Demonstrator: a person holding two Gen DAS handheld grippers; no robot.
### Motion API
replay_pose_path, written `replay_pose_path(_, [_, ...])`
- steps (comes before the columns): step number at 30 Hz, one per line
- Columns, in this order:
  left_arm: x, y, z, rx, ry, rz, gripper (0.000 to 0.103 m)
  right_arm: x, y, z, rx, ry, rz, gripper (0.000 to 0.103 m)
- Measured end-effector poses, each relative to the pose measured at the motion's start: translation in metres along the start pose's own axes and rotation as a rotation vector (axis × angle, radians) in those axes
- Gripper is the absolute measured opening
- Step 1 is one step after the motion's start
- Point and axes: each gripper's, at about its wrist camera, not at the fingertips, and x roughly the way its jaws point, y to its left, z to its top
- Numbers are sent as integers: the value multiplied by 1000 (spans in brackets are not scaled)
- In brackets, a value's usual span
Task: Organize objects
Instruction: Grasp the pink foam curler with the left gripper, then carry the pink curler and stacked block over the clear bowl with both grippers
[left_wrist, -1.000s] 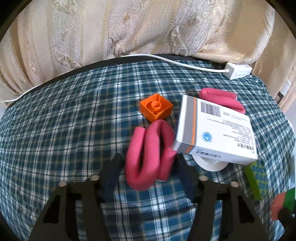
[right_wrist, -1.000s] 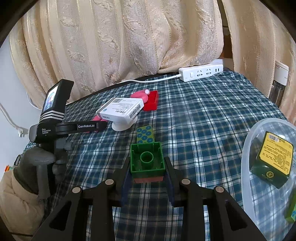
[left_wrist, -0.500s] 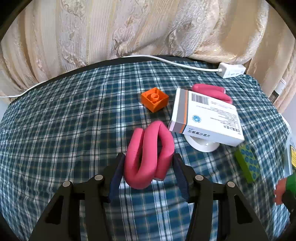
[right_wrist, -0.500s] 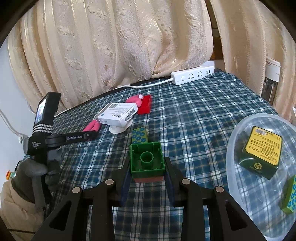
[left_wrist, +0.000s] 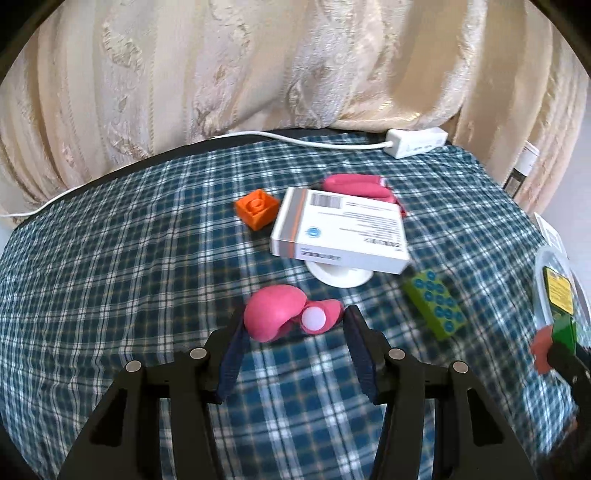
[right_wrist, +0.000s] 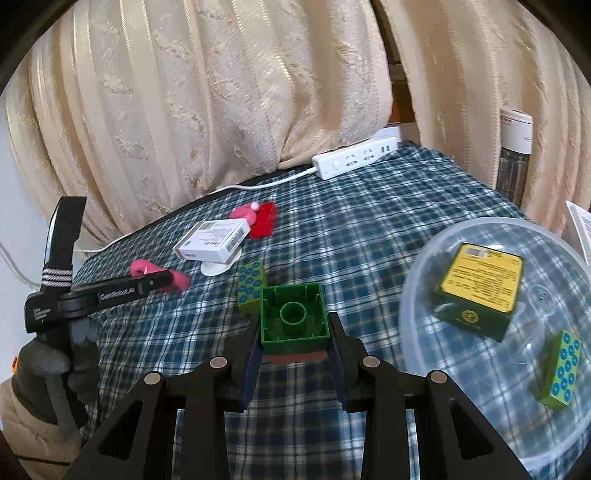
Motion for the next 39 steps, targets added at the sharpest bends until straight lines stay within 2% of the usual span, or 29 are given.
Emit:
replay_pose_path(14, [-15,-22,-8,55,-15,-27,53,-31,-37,2,63,-73,-81,35])
replay_pose_path(24, [-28,-58,-9,126,-36,-79,52,-52,-75,-1,126,-101,-165,35])
replay_pose_path(30, [-38,-86,-8,176,-43,-132,52,-61,-95,-4,162,-114,-198,35])
replay_pose_path(39, [-54,-141,-5,269,-46,-253,52,-72,-117,-9,198,-131,-224,35])
